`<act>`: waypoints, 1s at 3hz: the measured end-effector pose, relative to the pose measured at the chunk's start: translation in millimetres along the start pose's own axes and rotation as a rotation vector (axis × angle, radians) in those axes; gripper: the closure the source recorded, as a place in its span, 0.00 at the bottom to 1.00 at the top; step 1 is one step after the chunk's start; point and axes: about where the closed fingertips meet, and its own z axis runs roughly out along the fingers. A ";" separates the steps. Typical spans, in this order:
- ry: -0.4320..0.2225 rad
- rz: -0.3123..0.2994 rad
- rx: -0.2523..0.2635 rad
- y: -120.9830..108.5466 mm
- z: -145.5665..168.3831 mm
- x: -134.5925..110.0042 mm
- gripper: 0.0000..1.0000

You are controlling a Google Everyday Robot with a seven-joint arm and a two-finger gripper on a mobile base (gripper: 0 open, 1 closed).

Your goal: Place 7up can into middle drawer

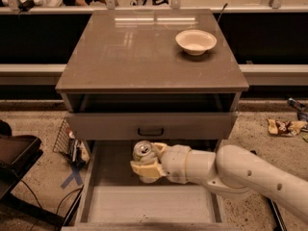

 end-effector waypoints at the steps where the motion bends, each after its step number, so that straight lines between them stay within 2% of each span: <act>1: -0.056 -0.047 -0.082 4.2 31.9 40.5 1.00; 2: -0.103 -0.042 -0.168 -2.7 73.7 90.7 1.00; 3: -0.102 -0.016 -0.235 -1.6 113.0 132.2 1.00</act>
Offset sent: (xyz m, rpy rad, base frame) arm 0.0172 0.0759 -0.1939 0.2235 -0.0030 0.2513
